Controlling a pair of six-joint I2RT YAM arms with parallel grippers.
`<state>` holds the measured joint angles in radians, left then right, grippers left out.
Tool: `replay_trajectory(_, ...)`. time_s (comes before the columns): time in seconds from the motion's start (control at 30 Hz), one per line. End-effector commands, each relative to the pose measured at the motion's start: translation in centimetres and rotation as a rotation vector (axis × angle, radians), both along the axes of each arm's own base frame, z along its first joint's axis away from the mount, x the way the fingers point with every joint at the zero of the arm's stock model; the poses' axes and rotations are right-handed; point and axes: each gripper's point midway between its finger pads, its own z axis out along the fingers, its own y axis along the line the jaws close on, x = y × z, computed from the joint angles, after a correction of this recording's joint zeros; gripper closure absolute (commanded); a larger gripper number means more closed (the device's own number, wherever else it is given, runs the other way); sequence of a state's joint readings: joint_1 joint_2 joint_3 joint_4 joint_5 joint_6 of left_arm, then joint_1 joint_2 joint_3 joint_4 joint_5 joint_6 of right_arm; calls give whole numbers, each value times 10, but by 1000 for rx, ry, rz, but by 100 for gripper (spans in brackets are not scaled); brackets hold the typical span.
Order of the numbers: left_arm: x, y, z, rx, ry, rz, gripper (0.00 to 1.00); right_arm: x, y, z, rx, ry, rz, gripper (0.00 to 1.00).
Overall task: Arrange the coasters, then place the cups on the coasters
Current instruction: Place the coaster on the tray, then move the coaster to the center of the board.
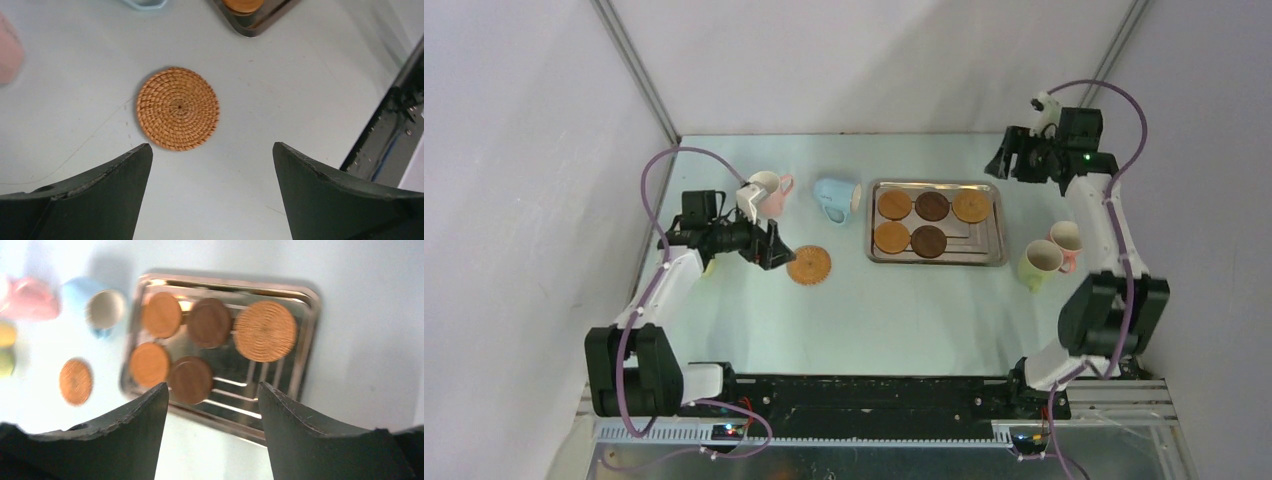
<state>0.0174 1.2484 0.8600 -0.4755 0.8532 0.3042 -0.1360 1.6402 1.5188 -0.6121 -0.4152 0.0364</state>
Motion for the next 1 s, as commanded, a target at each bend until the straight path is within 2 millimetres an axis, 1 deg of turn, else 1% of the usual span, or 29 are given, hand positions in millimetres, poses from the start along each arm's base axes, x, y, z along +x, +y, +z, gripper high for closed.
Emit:
replay_trajectory(0.0,20,-6,-16,34,45,63,2,-51,75,54,-34,-137,319,27)
replay_trajectory(0.03,17,-15,-26,45,72,31,2,-60,88,46,-28,-123,364,25)
replay_trajectory(0.07,15,-18,-34,73,83,24,2,-67,97,50,-8,-142,401,24)
replay_trajectory(0.1,9,-29,-42,99,93,-17,2,-74,105,40,17,-119,428,23)
replay_trajectory(0.13,7,-30,-51,134,102,-18,2,-79,112,39,50,-117,463,23)
replay_trajectory(0.17,2,-39,-59,154,112,-51,2,-83,114,30,58,-96,484,23)
replay_trajectory(0.2,1,-41,-64,173,120,-53,2,-87,116,24,67,-75,501,23)
replay_trajectory(0.23,-1,-45,-73,195,144,-62,2,-88,115,19,62,-66,512,23)
replay_trajectory(0.27,3,-47,-73,209,147,-61,2,-89,111,14,66,-51,505,23)
replay_trajectory(0.3,2,-45,-84,237,187,-51,1,-89,111,13,76,-56,510,23)
replay_trajectory(0.33,9,-46,-80,241,186,-42,2,-90,108,9,85,-47,502,23)
replay_trajectory(0.37,9,-45,-86,256,225,-29,2,-90,108,9,95,-51,507,23)
replay_trajectory(0.4,16,-46,-81,253,222,-19,2,-91,107,6,101,-44,504,23)
replay_trajectory(0.43,15,-46,-85,264,250,-15,2,-91,107,5,107,-44,507,23)
replay_trajectory(0.47,22,-47,-80,262,243,-5,2,-91,106,3,110,-40,504,23)
replay_trajectory(0.5,23,-45,-84,276,264,4,2,-91,106,2,112,-40,506,23)
replay_trajectory(0.6,32,-46,-83,286,281,23,2,-92,106,0,122,-33,511,23)
replay_trajectory(0.67,33,-47,-88,290,316,24,2,-90,99,1,136,-36,493,23)
replay_trajectory(0.77,29,-52,-97,298,373,-1,2,-90,95,1,146,-39,485,23)
replay_trajectory(0.8,25,-57,-102,299,406,-25,2,-90,95,2,149,-43,485,23)
replay_trajectory(0.83,24,-60,-103,298,416,-37,2,-90,93,2,152,-44,482,23)
replay_trajectory(0.87,14,-65,-109,306,454,-67,2,-90,94,3,161,-45,483,23)
replay_trajectory(0.9,11,-68,-110,308,467,-84,2,-91,93,2,166,-44,481,23)
replay_trajectory(0.93,0,-75,-114,312,499,-124,2,-91,94,3,173,-46,483,23)
replay_trajectory(0.97,-5,-78,-115,310,512,-146,2,-91,93,3,178,-45,480,23)
